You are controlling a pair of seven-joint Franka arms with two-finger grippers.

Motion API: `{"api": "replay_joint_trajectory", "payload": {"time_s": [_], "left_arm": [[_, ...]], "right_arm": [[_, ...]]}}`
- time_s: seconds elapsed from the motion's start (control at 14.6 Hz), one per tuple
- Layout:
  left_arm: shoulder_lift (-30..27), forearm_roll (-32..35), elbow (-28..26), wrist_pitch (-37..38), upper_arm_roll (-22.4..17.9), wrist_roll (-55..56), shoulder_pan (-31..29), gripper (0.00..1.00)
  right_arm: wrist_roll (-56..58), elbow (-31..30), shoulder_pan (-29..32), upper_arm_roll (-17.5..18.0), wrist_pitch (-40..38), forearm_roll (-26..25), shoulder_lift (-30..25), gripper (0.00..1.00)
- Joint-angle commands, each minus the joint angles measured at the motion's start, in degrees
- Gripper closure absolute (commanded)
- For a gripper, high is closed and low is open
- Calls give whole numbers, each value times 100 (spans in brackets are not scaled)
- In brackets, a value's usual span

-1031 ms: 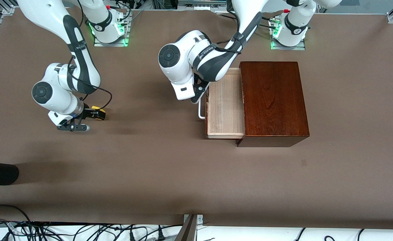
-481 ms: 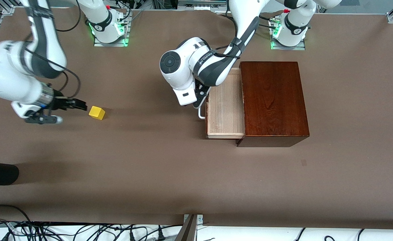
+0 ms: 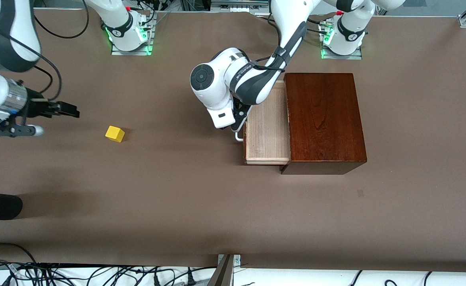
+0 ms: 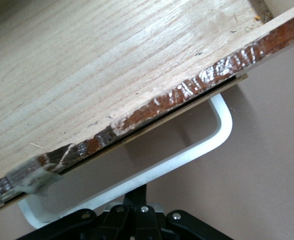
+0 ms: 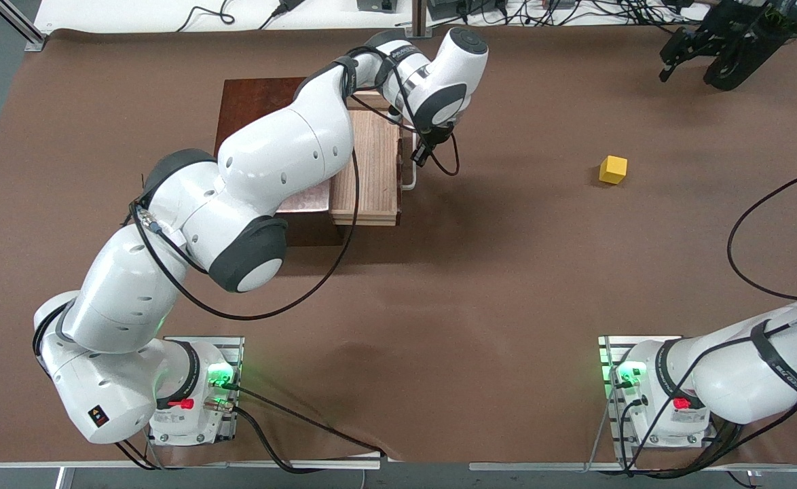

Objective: Open drawer, take yellow block, close drawer
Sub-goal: 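Push the drawer front toward the box with the left gripper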

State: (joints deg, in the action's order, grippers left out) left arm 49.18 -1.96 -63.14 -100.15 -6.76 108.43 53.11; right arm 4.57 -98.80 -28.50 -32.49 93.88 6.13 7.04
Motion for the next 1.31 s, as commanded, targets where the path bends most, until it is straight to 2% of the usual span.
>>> {"api": "replay_joint_trajectory", "payload": {"time_s": [0.0, 0.34, 0.41, 0.55, 0.62, 0.82, 1.1, 1.24], "left_arm": [[109, 257, 161, 162, -80, 90, 42, 100], [100, 512, 126, 418, -106, 11, 24, 100], [100, 521, 126, 426, -106, 2, 15, 100], [83, 521, 126, 558, -115, -181, -28, 100], [65, 521, 117, 593, -124, -243, -46, 100], [22, 582, 21, 865, -142, -436, -108, 100], [-250, 688, -374, 892, -168, -620, -134, 100], [-409, 688, -620, 919, -229, -797, -160, 100]], "right_arm": [[-254, 518, -7, 6, -702, -164, -53, 0], [-395, 722, 107, 189, -897, -393, -228, 0], [-448, 722, 464, 547, -897, -402, -264, 0], [-535, 722, 1387, 1627, -889, -629, -387, 0], [-667, 722, 1713, 2023, -889, -700, -439, 0], [-791, 722, 2593, 2956, -880, -709, -484, 0], [-791, 730, 3033, 3257, -836, -701, -484, 0], [-791, 748, 3043, 3258, -757, -709, -501, 0]]}}
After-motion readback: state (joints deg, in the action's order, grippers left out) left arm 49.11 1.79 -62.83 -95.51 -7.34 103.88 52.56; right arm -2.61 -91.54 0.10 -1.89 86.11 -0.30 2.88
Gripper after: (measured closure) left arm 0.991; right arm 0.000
